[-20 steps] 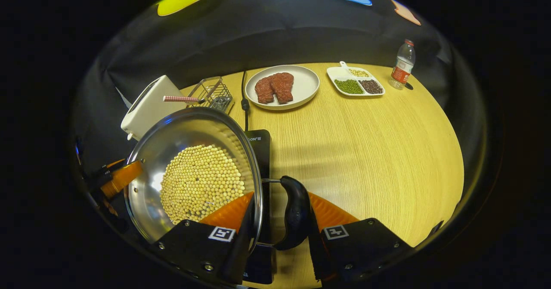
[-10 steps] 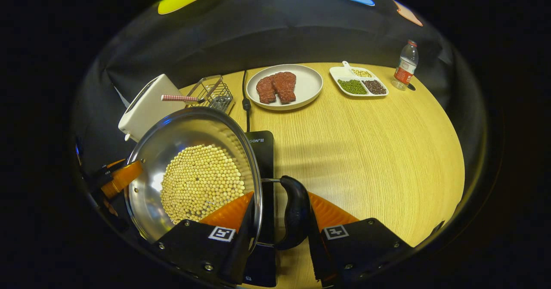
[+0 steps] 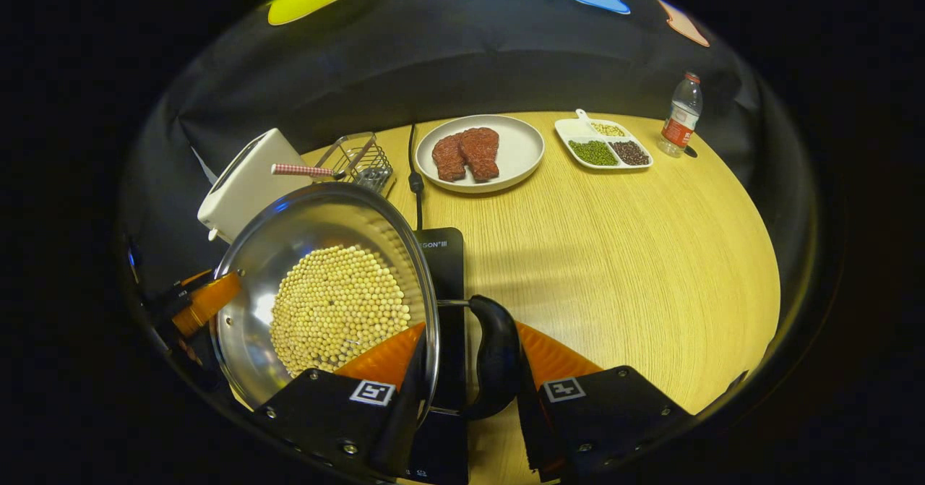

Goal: First push the handle of the pot to place it horizontally, then grasp the pot with both hands and set it on the induction cooktop.

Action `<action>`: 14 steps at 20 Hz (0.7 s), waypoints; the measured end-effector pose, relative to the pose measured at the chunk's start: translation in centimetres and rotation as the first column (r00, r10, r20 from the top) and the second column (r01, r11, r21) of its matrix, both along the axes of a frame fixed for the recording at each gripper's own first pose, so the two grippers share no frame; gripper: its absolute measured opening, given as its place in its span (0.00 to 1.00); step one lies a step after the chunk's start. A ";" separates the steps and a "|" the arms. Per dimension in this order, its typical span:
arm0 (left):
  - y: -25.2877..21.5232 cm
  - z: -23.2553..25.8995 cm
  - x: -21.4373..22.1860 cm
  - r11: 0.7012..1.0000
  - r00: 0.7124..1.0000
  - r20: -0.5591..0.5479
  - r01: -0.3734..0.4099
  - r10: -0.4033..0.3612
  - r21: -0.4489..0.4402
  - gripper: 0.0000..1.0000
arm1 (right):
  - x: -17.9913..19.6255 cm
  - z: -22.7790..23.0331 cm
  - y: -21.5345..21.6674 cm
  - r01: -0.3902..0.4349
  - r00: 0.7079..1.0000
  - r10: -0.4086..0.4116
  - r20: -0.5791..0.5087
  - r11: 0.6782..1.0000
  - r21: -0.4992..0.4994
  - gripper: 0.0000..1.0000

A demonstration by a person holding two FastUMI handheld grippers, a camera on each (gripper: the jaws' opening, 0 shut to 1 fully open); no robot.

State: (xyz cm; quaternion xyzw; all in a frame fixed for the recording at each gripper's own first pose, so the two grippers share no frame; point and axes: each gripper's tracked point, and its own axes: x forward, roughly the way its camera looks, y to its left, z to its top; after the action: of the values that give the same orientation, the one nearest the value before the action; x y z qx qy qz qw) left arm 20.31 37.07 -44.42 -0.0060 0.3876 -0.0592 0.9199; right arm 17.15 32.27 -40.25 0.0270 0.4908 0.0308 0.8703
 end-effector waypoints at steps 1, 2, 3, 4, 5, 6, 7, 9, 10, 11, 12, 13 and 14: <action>0.0 0.2 0.1 1.000 1.000 0.015 -0.011 0.012 -0.008 0.65 | 0.2 0.1 -0.1 -0.014 1.000 0.014 0.005 1.000 -0.009 0.62; 0.2 0.7 0.3 0.999 0.999 0.036 -0.029 0.029 -0.017 0.68 | 0.2 0.3 -0.5 -0.021 1.000 0.022 0.017 0.999 -0.028 0.64; 0.2 1.2 0.2 0.999 0.998 0.052 -0.039 0.041 -0.035 0.72 | 0.4 0.4 -0.6 -0.024 0.999 0.025 0.032 0.999 -0.033 0.69; 0.3 1.6 0.2 0.998 0.996 0.062 -0.055 0.057 -0.041 0.85 | 0.5 1.0 -0.6 -0.020 0.999 0.022 0.048 0.999 -0.026 0.74; 0.6 2.0 0.0 0.997 0.995 0.072 -0.066 0.069 -0.042 0.97 | 0.6 1.6 -0.7 -0.020 0.997 0.021 0.068 1.000 -0.017 0.86; 0.9 2.5 -0.1 0.997 0.993 0.088 -0.077 0.079 -0.033 0.98 | 0.9 2.5 -0.7 -0.025 0.995 0.026 0.097 1.000 -0.009 0.90; 1.1 3.3 -0.3 0.996 0.991 0.107 -0.084 0.086 -0.025 0.98 | 1.4 3.4 -1.0 -0.030 0.991 0.031 0.132 1.000 -0.009 0.90; 1.1 5.0 -1.1 0.994 0.984 0.141 -0.106 0.108 -0.018 0.98 | 2.1 5.8 -1.8 -0.030 0.977 0.030 0.213 1.000 -0.002 0.90; 0.8 6.1 -1.4 0.993 0.980 0.163 -0.115 0.117 -0.021 0.98 | 2.2 7.1 -2.3 -0.025 0.967 0.024 0.255 1.000 0.000 0.89; 0.4 7.4 -1.8 0.993 0.974 0.192 -0.119 0.120 -0.018 0.99 | 2.5 8.4 -3.0 -0.020 0.957 0.021 0.290 1.000 -0.005 0.90; 0.0 8.8 -2.1 0.993 0.968 0.222 -0.120 0.120 -0.012 0.99 | 2.4 9.7 -3.9 -0.017 0.946 0.021 0.324 1.000 -0.014 0.90; -0.7 10.2 -2.3 0.993 0.960 0.252 -0.120 0.118 -0.008 0.95 | 2.4 11.0 -4.9 -0.015 0.937 0.023 0.350 1.000 -0.027 0.90; -1.6 11.8 -2.6 0.993 0.953 0.278 -0.121 0.118 -0.008 0.97 | 2.2 12.3 -5.8 -0.015 0.927 0.028 0.375 0.999 -0.037 0.90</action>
State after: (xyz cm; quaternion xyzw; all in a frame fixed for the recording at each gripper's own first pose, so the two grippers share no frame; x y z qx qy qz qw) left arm 17.70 35.47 -32.61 -0.0170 0.2537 -0.0020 0.9671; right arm 19.32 26.46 -27.97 0.0005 0.3162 0.0366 0.9480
